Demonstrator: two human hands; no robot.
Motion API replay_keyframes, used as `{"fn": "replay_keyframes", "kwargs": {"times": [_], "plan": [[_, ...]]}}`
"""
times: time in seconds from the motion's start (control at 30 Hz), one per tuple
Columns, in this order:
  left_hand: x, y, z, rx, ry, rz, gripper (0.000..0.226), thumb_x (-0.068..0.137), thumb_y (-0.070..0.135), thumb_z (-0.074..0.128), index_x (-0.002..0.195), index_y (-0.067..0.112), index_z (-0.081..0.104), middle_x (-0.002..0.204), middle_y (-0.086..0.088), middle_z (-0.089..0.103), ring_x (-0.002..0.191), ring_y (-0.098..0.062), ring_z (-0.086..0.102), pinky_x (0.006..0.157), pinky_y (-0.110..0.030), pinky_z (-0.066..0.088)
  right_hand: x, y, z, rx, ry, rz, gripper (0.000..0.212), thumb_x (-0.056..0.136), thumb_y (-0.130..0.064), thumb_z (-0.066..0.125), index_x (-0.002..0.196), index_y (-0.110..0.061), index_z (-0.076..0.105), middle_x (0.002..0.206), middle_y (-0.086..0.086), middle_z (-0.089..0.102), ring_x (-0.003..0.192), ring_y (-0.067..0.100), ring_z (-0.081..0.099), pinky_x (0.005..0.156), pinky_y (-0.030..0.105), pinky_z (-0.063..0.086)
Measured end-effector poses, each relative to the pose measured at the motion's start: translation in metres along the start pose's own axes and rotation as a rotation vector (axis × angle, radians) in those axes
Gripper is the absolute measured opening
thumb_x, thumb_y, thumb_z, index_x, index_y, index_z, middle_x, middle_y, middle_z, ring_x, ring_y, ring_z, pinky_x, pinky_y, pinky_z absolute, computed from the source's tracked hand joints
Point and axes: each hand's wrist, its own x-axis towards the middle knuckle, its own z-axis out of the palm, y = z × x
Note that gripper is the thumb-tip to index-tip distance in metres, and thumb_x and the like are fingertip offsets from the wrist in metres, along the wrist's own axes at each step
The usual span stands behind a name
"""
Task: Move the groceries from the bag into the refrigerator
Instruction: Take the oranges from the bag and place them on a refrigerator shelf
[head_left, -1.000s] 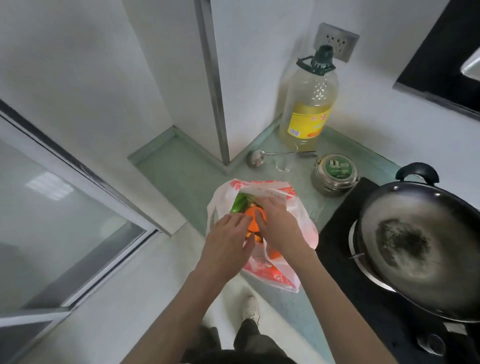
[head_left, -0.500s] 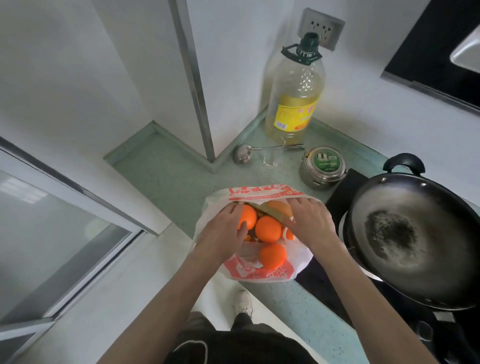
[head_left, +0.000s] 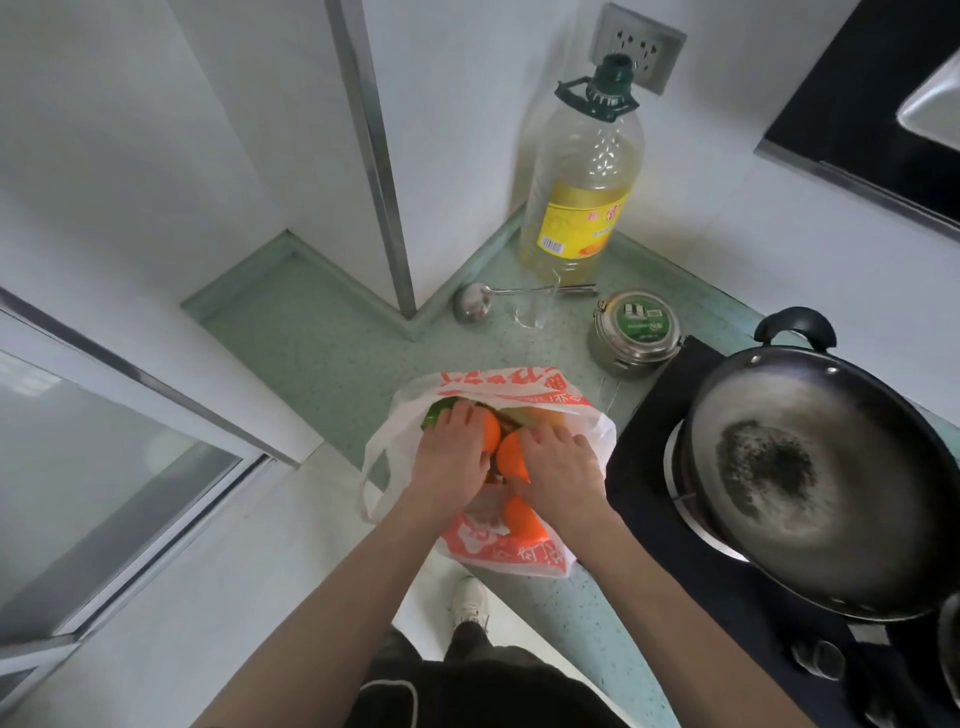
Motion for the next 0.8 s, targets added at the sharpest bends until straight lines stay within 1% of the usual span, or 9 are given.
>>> {"fn": "replay_keyframes", "kwargs": {"times": [0.07,0.17,0.33,0.43,0.5,0.57,0.67,0.73,0.8], "plan": [[0.002,0.0,0.005,0.003,0.015,-0.043,0.069,0.097,0.034,0.061,0.155,0.011,0.031,0.157,-0.011,0.039,0.143,-0.03,0.04,0.116,-0.04,0.037,0.003,0.0,0.006,-0.005,0.004,0.025,0.027,0.098,-0.033,0.058,0.123,-0.023,0.063,0.128,0.003,0.059,0.12,0.027,0.055,0.096,0.038,0.047],[0.006,0.002,0.011,0.005,0.022,-0.083,0.075,0.095,0.035,0.064,0.156,0.011,0.029,0.159,-0.013,0.037,0.146,-0.032,0.038,0.117,-0.042,0.039,0.006,-0.002,0.014,0.003,0.018,0.052,0.03,0.094,-0.032,0.062,0.122,-0.024,0.062,0.129,0.002,0.057,0.12,0.027,0.054,0.095,0.039,0.048],[0.009,0.004,0.022,-0.028,-0.037,-0.125,0.067,0.097,0.029,0.064,0.155,0.013,0.034,0.157,-0.012,0.043,0.143,-0.033,0.043,0.114,-0.042,0.042,0.012,-0.002,0.028,-0.05,-0.011,0.091,0.055,0.088,-0.023,0.071,0.139,-0.023,0.049,0.145,0.003,0.051,0.129,0.03,0.052,0.102,0.042,0.045],[0.01,0.006,0.023,-0.029,-0.011,-0.143,0.067,0.096,0.03,0.067,0.153,0.014,0.038,0.154,-0.011,0.047,0.141,-0.033,0.045,0.116,-0.042,0.039,0.016,0.0,0.031,-0.06,0.006,0.092,0.059,0.088,-0.021,0.071,0.142,-0.023,0.046,0.149,0.003,0.05,0.134,0.031,0.049,0.108,0.044,0.042],[0.009,0.006,0.022,-0.043,0.002,-0.156,0.069,0.094,0.031,0.07,0.153,0.014,0.038,0.154,-0.011,0.048,0.14,-0.032,0.046,0.116,-0.042,0.038,0.017,0.003,0.028,-0.053,0.029,0.084,0.061,0.087,-0.023,0.071,0.142,-0.022,0.046,0.149,0.003,0.05,0.136,0.031,0.047,0.11,0.044,0.04],[0.006,0.005,0.02,-0.058,0.023,-0.157,0.075,0.091,0.032,0.073,0.153,0.014,0.035,0.154,-0.013,0.045,0.139,-0.033,0.047,0.115,-0.042,0.042,0.014,0.006,0.023,-0.032,0.053,0.079,0.063,0.086,-0.029,0.073,0.142,-0.02,0.047,0.149,0.003,0.05,0.135,0.031,0.047,0.109,0.043,0.041],[-0.005,0.009,0.012,-0.125,0.107,-0.158,0.087,0.085,0.032,0.079,0.154,0.014,0.03,0.151,-0.016,0.04,0.134,-0.035,0.049,0.104,-0.042,0.051,0.001,0.011,0.007,0.028,0.095,0.075,0.065,0.084,-0.042,0.075,0.138,-0.017,0.048,0.141,0.003,0.055,0.127,0.029,0.051,0.103,0.04,0.043],[-0.015,0.016,0.005,-0.173,0.163,-0.158,0.089,0.082,0.032,0.082,0.153,0.014,0.032,0.146,-0.015,0.042,0.128,-0.033,0.051,0.1,-0.039,0.053,-0.009,0.014,-0.006,0.083,0.115,0.074,0.07,0.084,-0.05,0.075,0.139,-0.017,0.047,0.137,0.003,0.056,0.122,0.027,0.054,0.102,0.04,0.043],[-0.026,0.022,-0.001,-0.199,0.223,-0.151,0.087,0.079,0.034,0.085,0.15,0.014,0.037,0.142,-0.015,0.046,0.127,-0.033,0.052,0.098,-0.037,0.052,-0.022,0.017,-0.019,0.161,0.107,0.072,0.078,0.084,-0.056,0.072,0.145,-0.019,0.043,0.14,0.004,0.053,0.123,0.028,0.055,0.105,0.041,0.043]]}}
